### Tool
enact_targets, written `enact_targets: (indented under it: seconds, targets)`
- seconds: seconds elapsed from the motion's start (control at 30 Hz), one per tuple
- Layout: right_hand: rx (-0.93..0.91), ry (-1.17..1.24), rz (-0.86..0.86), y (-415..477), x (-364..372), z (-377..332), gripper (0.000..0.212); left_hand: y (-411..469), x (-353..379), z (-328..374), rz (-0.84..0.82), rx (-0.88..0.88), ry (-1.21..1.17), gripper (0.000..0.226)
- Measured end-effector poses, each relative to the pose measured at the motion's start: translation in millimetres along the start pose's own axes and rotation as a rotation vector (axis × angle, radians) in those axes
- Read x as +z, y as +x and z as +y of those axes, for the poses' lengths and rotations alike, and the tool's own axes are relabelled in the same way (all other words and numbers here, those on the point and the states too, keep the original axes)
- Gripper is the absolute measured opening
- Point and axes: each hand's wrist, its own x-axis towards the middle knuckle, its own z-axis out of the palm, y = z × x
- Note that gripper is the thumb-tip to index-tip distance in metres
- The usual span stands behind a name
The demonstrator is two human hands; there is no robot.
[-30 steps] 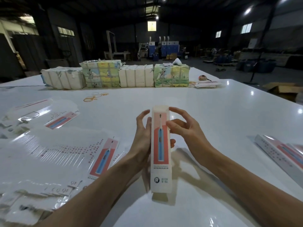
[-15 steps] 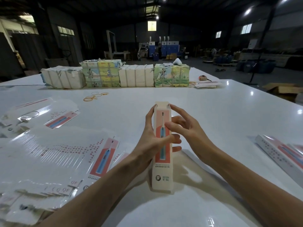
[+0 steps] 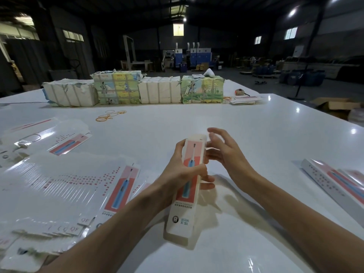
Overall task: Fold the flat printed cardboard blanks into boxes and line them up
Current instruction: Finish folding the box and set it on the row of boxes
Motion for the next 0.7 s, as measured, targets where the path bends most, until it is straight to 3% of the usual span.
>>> enact_targets:
  seconds: [0.2, 0.37, 0.6, 0.7]
  targets:
    - [-0.024, 0.001, -0.051, 7, -13, 5, 0.021, -2, 2, 1, -0.091, -0.006, 0.044, 0.086]
    - [-0.118, -0.053, -0.048, 7, -11, -2, 0.022, 3, 3, 0, -0.058, 0.015, 0.079, 0.085]
    - [0.052, 0.213, -0.048, 7, -9, -15, 0.03, 6, -2, -7, -0.038, 0.066, 0.154, 0.089]
    - [0.106, 0.243, -0.02, 7, -9, -16, 0.017, 5, -4, -7, -0.025, 0.099, 0.206, 0.093]
